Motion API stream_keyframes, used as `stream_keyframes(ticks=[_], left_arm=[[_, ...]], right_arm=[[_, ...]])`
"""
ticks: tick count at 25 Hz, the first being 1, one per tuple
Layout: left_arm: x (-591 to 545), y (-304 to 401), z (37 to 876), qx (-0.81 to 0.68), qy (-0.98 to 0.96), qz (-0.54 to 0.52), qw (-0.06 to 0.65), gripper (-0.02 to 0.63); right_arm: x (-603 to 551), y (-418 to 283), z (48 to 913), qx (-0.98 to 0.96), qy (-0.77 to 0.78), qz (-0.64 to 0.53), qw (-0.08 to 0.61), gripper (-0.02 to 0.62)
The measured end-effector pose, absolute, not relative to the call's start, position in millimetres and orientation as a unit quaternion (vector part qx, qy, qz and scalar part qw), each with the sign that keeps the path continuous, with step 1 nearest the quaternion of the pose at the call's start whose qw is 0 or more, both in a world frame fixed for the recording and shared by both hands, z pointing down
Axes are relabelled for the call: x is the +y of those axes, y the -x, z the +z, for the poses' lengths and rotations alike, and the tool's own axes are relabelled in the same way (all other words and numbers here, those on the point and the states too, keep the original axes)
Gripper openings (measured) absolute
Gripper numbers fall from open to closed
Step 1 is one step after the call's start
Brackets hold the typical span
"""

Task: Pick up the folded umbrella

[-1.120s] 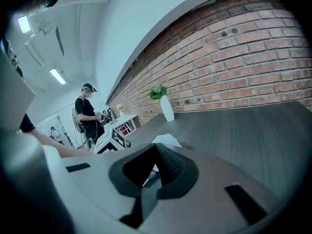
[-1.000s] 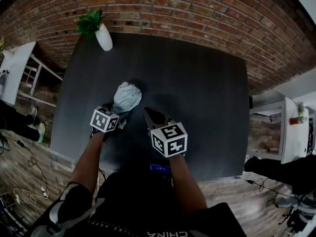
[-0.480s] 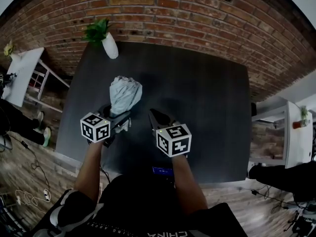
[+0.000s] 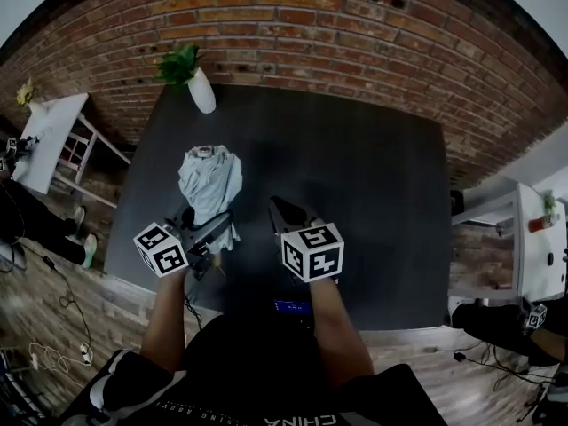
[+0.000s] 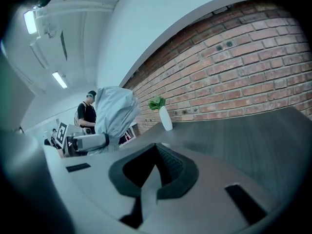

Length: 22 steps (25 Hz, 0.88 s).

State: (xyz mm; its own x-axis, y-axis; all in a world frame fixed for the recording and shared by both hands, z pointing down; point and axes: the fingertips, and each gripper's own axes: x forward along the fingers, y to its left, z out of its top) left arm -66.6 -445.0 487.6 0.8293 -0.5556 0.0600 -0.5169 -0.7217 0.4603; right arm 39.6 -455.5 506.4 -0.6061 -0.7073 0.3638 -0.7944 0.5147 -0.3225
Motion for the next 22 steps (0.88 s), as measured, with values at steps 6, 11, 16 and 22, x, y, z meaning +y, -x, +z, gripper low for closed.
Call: stream_keyframes(ticks=[6, 11, 16, 22], left_arm=[[-419.7, 57.0, 481.4, -0.282, -0.927, -0.069, 0.237, 0.298], [-399.1, 49.6, 479.5, -0.281, -0.928, -0.079, 0.232, 0.298], [-380.1, 50.7, 484.7, -0.284, -0.926, -0.080, 0.237, 0.298], [-367.0, 53.9, 490.5, -0.288, -0.920, -0.091, 0.251, 0.298]], right_arm=[[-435.6, -46.6, 505.3, -0.871, -0.426, 0.227, 0.093, 0.008], [-417.8, -53.7, 503.8, -0.876, -0.419, 0.222, 0.091, 0.008], [-401.8, -59.3, 504.8, -0.878, -0.417, 0.218, 0.088, 0.008], [-388.5, -62.8, 506.0, -0.880, -0.415, 0.211, 0.087, 0.008]])
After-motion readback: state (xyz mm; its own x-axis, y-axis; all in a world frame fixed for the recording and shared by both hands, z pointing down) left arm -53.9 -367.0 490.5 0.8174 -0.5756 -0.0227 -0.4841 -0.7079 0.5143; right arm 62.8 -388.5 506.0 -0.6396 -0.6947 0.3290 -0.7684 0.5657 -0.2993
